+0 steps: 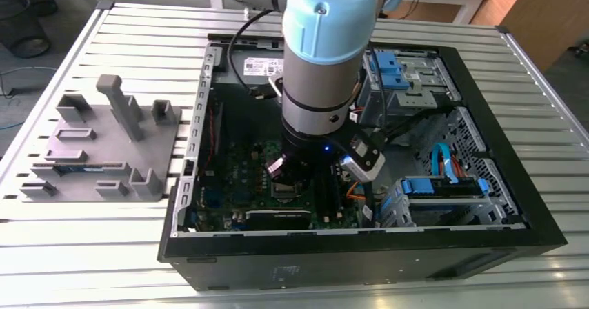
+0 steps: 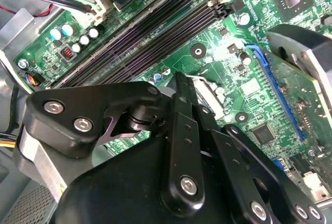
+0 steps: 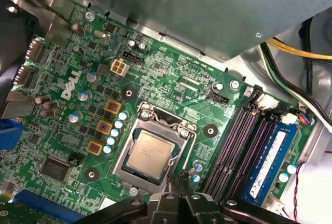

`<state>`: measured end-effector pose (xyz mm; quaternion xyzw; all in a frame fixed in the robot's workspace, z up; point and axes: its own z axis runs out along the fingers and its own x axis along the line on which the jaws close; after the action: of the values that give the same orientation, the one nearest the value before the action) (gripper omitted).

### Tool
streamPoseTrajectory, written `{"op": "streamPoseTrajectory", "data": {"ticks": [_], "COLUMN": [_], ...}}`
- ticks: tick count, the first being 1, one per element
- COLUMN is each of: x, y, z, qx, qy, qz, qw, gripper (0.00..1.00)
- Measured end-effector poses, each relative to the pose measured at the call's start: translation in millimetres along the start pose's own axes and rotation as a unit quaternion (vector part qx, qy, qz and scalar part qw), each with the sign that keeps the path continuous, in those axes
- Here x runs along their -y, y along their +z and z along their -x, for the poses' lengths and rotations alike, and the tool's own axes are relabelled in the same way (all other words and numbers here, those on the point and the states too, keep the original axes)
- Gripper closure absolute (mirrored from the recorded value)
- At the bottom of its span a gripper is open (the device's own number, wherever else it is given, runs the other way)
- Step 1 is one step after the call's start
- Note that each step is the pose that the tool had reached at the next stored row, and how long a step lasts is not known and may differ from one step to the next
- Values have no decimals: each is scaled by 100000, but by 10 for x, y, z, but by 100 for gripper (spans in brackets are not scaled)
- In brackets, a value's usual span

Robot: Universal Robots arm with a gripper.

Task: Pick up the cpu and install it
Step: 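Install the first cpu locking lever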

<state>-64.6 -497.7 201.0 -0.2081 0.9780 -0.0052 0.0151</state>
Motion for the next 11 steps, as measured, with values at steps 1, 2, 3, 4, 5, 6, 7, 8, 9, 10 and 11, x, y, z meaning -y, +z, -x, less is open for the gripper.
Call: {"op": "streamPoseTrajectory", "data": {"ticks": [1,2,3,4,5,6,7,8,9,10,11], "x": [2,5,9,12,15,18,21,24,27,30,34], "y": [4,8,13,17,22,28,33,37,41,46,50], "z": [-1,-2,-4,-5,-7,-8,-10,-12,-13,-15,-16], "qx": [0,2,0,-3,-5,-1,0,-1,-4,-4,-5], "qy": [16,23,36,50,61,77,94,109,123,136,150], "qz": [0,3,4,0,-2,2,1,1,-4,-5,-4], "qw": [100000,100000,100000,100000,100000,100000,100000,100000,100000,100000,100000], "gripper": [89,89,89,89,89,89,89,89,89,89,89]}}
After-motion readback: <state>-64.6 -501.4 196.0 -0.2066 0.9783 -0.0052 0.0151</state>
